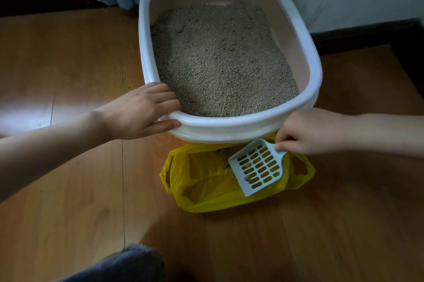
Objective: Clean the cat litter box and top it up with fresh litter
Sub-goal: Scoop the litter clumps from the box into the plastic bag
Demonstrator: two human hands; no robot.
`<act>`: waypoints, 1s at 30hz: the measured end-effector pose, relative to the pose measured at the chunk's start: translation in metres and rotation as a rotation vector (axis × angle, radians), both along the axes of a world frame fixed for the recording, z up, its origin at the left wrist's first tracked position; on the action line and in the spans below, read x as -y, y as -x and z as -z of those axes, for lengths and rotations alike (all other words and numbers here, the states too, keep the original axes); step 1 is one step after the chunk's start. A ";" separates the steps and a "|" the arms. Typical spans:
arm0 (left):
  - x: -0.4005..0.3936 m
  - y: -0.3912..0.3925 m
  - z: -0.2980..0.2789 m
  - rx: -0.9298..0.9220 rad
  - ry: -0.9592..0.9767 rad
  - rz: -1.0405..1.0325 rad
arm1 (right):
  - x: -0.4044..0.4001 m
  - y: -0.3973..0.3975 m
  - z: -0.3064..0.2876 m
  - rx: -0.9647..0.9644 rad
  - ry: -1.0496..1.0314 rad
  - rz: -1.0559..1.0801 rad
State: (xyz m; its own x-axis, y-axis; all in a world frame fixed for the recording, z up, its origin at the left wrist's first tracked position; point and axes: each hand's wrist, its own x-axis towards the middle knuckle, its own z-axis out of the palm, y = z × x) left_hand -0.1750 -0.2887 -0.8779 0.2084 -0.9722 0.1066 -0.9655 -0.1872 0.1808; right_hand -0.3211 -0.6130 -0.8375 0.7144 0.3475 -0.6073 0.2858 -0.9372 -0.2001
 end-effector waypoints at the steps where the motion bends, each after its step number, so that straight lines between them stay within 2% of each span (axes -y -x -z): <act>1: -0.001 0.000 0.000 0.004 0.001 -0.002 | -0.002 0.003 0.002 0.070 0.042 -0.069; 12: -0.001 0.000 0.001 0.011 0.009 0.013 | -0.003 0.002 0.002 0.275 0.087 -0.354; 16: 0.000 -0.001 0.001 0.015 0.006 0.010 | 0.007 0.002 0.004 0.516 0.055 -0.464; 19: 0.000 -0.001 0.002 0.022 0.013 0.009 | 0.010 0.003 0.007 0.549 0.048 -0.511; 23: 0.000 0.000 0.000 0.006 0.013 0.010 | 0.014 0.002 0.001 0.555 -0.062 -0.507; 26: 0.000 0.000 0.000 0.003 0.008 0.014 | 0.022 0.002 -0.004 0.451 -0.197 -0.446; 30: -0.001 0.000 0.001 -0.005 0.026 0.009 | 0.027 -0.003 -0.024 0.309 -0.382 -0.223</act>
